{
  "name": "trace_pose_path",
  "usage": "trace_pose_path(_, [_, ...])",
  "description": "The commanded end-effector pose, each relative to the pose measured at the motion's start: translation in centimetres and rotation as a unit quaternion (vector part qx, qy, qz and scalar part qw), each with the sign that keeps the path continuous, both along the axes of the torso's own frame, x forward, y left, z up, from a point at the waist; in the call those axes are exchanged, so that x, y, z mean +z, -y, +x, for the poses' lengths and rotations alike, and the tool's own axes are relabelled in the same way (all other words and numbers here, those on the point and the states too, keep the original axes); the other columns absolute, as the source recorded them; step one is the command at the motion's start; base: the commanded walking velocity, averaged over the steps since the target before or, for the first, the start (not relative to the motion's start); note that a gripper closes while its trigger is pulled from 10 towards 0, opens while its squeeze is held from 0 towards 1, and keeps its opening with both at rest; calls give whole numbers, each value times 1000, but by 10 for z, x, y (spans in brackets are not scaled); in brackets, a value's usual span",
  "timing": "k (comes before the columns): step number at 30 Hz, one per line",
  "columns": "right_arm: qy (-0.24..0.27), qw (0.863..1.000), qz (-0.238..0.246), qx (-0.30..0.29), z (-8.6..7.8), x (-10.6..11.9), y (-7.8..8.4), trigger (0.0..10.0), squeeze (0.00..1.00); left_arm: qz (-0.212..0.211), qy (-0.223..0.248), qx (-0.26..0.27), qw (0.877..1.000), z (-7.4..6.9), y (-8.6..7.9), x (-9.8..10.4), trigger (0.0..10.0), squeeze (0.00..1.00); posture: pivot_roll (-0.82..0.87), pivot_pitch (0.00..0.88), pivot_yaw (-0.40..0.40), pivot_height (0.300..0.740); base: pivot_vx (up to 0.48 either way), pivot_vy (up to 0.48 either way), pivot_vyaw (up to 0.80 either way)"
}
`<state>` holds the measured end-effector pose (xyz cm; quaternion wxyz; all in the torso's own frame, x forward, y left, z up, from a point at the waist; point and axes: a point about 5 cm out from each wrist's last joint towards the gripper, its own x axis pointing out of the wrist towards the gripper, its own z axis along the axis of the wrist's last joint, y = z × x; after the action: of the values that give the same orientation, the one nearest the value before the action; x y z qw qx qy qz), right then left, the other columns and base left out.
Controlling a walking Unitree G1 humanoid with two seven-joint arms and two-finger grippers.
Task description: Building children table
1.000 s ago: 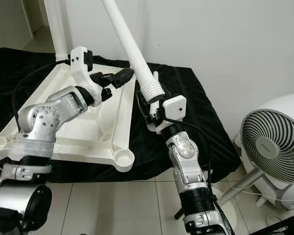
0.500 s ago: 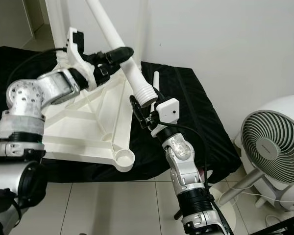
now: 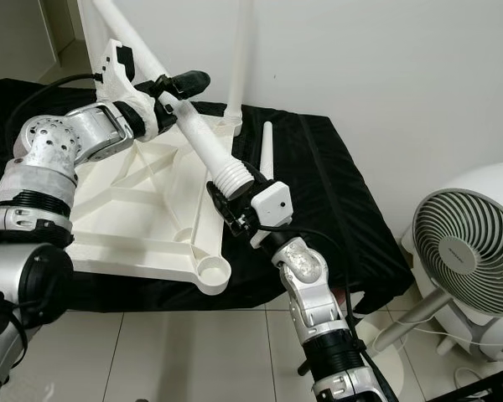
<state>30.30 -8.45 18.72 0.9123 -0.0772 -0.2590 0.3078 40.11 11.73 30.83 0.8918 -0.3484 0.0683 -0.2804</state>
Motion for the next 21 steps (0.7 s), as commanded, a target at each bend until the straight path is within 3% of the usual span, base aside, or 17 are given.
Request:
trace_pose_path(1, [15, 1000, -2, -1, -3, 2, 3, 10000, 0, -32, 69, -81, 994, -3, 6, 9, 10000, 0, 111, 0, -99, 740, 0, 0, 0])
trace_pose_path(2, [14, 1000, -3, -1, -3, 1, 3, 10000, 0, -24, 56, -75, 995, -2, 5, 5, 1529, 0, 111, 0, -100, 740, 0, 0, 0])
trace_pose_path(3, [13, 1000, -4, -2, -2, 0, 3, 10000, 0, -15, 48, -73, 996, -1, 4, 2, 0, 0, 110, 0, -100, 740, 0, 0, 0])
trace_pose_path(13, [10, 1000, 0, -4, -1, 0, 5, 10000, 0, -32, 42, -89, 995, 0, 6, 5, 0, 0, 115, 0, -106, 740, 0, 0, 0])
trace_pose_path(14, [-7, 1000, 16, -2, 0, 0, 6, 10000, 318, -35, 42, -81, 995, 2, 5, 7, 0, 0, 116, 0, -108, 740, 0, 0, 0])
trace_pose_path(15, [-7, 1000, 16, -2, 0, 0, 6, 10000, 318, -35, 42, -81, 995, 2, 5, 7, 0, 0, 116, 0, -108, 740, 0, 0, 0])
trace_pose_path(16, [-15, 1000, 25, 6, 1, 0, 6, 10000, 1000, -41, 36, -76, 996, 3, 4, 8, 0, 0, 117, 0, -109, 740, 0, 0, 0])
trace_pose_path(19, [-19, 999, 32, 13, 1, 0, 6, 10000, 1000, -43, 29, -71, 996, 4, 4, 8, 39, 0, 117, 0, -111, 740, 0, 0, 0])
trace_pose_path(20, [-17, 999, 31, 7, 1, 0, 7, 10000, 1000, -38, 29, -69, 996, 4, 4, 8, 10000, 0, 117, 0, -111, 740, 0, 0, 0])
trace_pose_path(21, [-20, 999, 34, 6, 2, 0, 7, 10000, 1000, -36, 32, -69, 996, 4, 4, 9, 10000, 0, 117, 0, -114, 740, 0, 0, 0])
